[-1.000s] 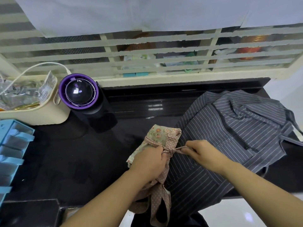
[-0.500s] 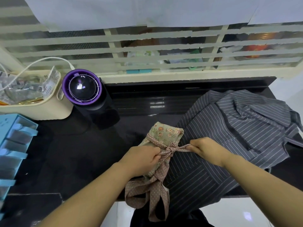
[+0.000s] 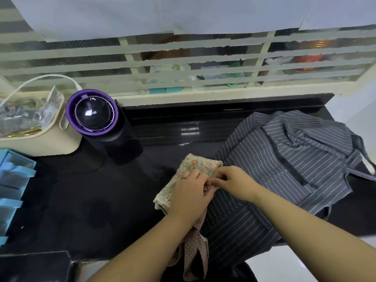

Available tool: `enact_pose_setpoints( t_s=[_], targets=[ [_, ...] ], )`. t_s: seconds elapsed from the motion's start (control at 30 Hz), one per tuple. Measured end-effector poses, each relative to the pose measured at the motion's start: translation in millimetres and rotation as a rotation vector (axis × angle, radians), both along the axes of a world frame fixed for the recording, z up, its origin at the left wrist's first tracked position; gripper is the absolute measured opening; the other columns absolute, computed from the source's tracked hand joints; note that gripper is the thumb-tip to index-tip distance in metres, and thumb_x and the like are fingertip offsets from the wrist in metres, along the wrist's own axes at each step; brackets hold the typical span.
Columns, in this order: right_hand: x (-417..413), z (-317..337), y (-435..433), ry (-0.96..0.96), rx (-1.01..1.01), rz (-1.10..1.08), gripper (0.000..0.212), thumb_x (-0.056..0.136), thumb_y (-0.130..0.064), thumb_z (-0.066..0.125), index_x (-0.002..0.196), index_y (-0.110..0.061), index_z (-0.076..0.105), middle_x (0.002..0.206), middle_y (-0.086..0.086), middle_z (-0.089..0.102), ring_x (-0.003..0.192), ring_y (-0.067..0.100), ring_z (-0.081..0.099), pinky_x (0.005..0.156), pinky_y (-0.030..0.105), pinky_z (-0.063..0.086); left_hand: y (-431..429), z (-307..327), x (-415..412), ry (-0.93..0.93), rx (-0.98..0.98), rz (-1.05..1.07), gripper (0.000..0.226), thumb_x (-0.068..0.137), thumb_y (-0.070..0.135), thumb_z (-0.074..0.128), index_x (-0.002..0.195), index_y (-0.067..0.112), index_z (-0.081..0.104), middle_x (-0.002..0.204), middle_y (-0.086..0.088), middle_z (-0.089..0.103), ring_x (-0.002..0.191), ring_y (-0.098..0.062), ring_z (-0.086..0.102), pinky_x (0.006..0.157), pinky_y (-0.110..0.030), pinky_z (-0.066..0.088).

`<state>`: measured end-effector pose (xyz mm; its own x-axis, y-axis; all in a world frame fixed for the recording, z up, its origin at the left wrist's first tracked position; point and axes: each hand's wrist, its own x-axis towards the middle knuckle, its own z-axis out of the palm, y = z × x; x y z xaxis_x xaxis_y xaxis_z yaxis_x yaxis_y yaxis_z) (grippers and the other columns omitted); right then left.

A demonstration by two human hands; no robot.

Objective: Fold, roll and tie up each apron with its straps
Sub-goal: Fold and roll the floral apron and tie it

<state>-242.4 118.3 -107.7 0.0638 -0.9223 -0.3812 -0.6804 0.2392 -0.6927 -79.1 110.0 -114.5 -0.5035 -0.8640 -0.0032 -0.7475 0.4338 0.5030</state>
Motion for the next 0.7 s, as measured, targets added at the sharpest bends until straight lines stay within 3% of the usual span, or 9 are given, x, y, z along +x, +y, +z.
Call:
enact_pose_setpoints(
  t_s=[0.1,0.23,0.33,0.43,0.5,0.53,0.6,0.7],
  targets=[
    [4,-6,6,0.004,-0.093,-0.154,0.015,0.093,-0.021,0.06,0.082,-0.011,0.063,0.073,-0.002,0.059,0.063,0.006,0.048,0.057,0.015,0.04,-1,-2,1,0.044,0.034,-0.003,0.013,0.088,0.038,0.059,0.086,0.026,0.054,0.088,0.015,0.046,0.089,-0.006,0.041,0.077,-0.023,0.041],
    [7,-10,9,0.011,-0.099,-0.178,0.015,0.094,-0.019,0.057,0.081,-0.013,0.059,0.068,-0.008,0.053,0.058,0.002,0.043,0.055,0.015,0.037,0,-6,3,0.053,0.028,-0.034,0.011,0.087,0.035,0.06,0.087,0.025,0.056,0.087,0.015,0.046,0.089,-0.006,0.042,0.079,-0.024,0.042],
    [7,-13,11,0.012,-0.104,-0.194,0.009,0.094,-0.022,0.057,0.087,-0.016,0.059,0.081,-0.007,0.056,0.071,0.005,0.049,0.068,0.022,0.039,-4,-3,11,0.136,0.151,-0.078,0.008,0.089,0.033,0.061,0.091,0.028,0.055,0.091,0.02,0.045,0.094,-0.001,0.042,0.087,-0.026,0.044],
    [7,-3,20,0.192,-0.4,-0.184,0.01,0.089,-0.025,0.064,0.097,-0.02,0.061,0.099,-0.01,0.054,0.09,0.006,0.049,0.082,0.022,0.041,-10,9,38,0.259,0.162,0.028,0.014,0.091,0.028,0.058,0.105,0.026,0.056,0.101,0.019,0.046,0.099,0.001,0.047,0.091,-0.027,0.044],
    [7,8,29,0.236,-0.601,-0.058,0.01,0.087,-0.021,0.066,0.096,-0.019,0.063,0.095,-0.01,0.058,0.086,0.008,0.052,0.079,0.023,0.045,-14,12,59,0.23,0.107,0.218,0.029,0.09,0.033,0.058,0.118,0.023,0.055,0.109,0.014,0.047,0.104,-0.006,0.048,0.093,-0.031,0.044],
    [9,12,33,0.213,-0.59,0.048,0.007,0.087,-0.019,0.065,0.094,-0.019,0.063,0.091,-0.01,0.06,0.082,0.008,0.055,0.075,0.024,0.049,-17,13,70,0.202,0.164,0.312,0.039,0.089,0.036,0.06,0.125,0.023,0.051,0.114,0.013,0.047,0.107,-0.008,0.048,0.093,-0.031,0.043],
    [19,13,40,0.16,-0.348,0.225,0.004,0.09,-0.024,0.062,0.091,-0.02,0.061,0.084,-0.01,0.061,0.075,0.007,0.056,0.07,0.03,0.053,-22,15,80,0.189,0.475,0.426,0.059,0.087,0.04,0.065,0.138,0.022,0.04,0.124,0.008,0.049,0.106,-0.008,0.05,0.086,-0.026,0.043],
    [36,9,45,0.058,-0.032,0.18,0.019,0.09,-0.039,0.062,0.086,-0.022,0.054,0.082,-0.009,0.059,0.073,0.007,0.055,0.07,0.029,0.051,-24,12,79,0.166,0.832,0.395,0.066,0.084,0.042,0.069,0.139,0.018,0.041,0.124,0.001,0.059,0.1,-0.01,0.059,0.08,-0.024,0.047]
  ],
)
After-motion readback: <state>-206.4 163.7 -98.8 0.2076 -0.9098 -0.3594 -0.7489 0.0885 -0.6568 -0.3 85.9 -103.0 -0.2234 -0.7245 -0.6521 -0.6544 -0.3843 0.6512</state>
